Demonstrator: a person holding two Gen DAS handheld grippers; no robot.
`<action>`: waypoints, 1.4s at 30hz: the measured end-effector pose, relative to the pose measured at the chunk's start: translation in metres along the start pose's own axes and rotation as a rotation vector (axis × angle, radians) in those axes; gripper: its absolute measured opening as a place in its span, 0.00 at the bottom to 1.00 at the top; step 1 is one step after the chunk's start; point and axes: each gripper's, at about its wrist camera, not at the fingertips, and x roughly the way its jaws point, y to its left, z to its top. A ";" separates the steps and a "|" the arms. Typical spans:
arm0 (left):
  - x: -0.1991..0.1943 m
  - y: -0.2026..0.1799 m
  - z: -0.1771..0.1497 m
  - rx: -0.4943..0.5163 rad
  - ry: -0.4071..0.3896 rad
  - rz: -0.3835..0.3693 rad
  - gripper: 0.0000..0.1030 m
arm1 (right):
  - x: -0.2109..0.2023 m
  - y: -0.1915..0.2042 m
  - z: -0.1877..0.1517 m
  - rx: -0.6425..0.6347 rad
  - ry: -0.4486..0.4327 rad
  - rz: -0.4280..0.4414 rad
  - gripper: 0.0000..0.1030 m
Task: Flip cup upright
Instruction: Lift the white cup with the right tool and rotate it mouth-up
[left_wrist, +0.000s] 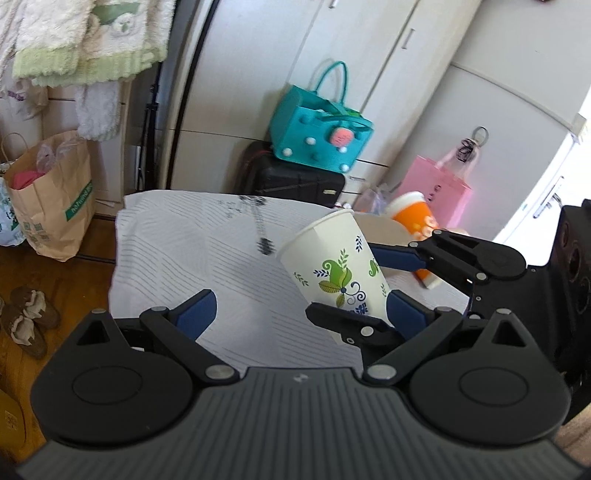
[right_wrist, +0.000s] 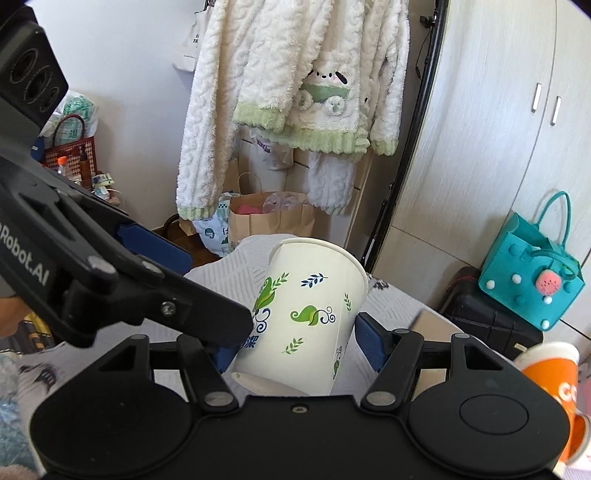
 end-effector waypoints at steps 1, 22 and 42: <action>-0.003 -0.006 -0.001 0.008 0.003 -0.005 0.97 | -0.006 0.000 -0.002 0.000 0.004 0.001 0.68; 0.008 -0.151 -0.048 0.198 0.170 -0.132 0.97 | -0.113 -0.057 -0.101 0.230 0.148 0.019 0.69; 0.080 -0.175 -0.049 0.131 0.282 -0.208 0.97 | -0.105 -0.092 -0.150 0.283 0.102 -0.051 0.69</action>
